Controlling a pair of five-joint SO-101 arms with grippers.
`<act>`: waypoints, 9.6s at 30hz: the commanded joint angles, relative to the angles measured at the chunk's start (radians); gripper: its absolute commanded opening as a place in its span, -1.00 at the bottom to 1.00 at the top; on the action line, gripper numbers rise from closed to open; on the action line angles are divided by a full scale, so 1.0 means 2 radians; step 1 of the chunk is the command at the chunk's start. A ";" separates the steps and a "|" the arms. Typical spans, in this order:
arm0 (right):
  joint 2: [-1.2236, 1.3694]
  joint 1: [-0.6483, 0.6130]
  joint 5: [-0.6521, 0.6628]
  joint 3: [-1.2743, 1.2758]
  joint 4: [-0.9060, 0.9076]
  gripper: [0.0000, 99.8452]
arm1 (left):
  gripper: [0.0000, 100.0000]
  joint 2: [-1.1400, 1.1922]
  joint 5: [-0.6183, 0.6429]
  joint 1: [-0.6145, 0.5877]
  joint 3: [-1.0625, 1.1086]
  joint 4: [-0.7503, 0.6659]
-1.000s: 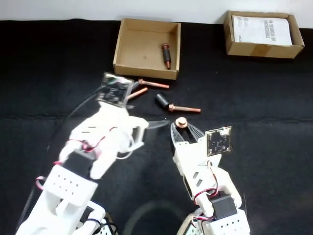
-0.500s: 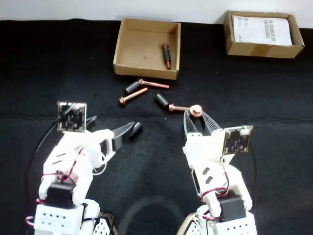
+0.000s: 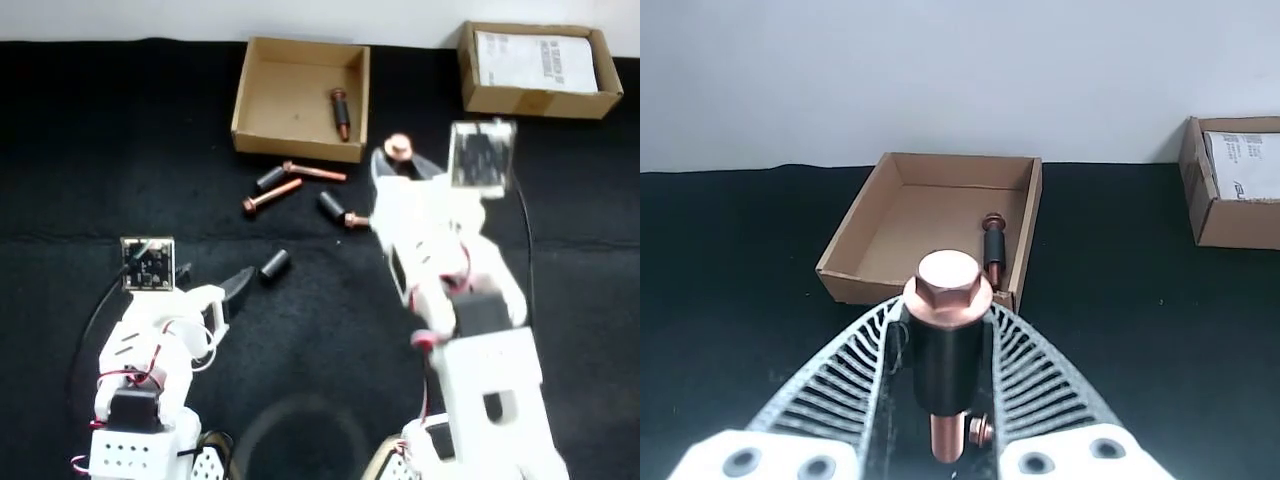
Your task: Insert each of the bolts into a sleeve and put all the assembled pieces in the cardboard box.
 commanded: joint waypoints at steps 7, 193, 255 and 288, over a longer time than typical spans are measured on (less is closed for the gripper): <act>0.225 0.004 0.004 -0.236 0.009 -0.99 | -0.95 -0.003 0.003 -0.007 0.013 -0.002; 0.774 -0.221 0.694 -0.664 0.590 -0.72 | -0.94 -0.003 -0.166 -0.151 0.026 0.057; 0.330 0.514 -0.024 -0.787 0.598 -0.98 | -0.82 0.002 0.044 -0.105 -0.087 0.162; 0.282 0.893 -0.102 -0.546 0.280 -0.98 | -0.98 0.843 0.272 0.223 -0.925 0.351</act>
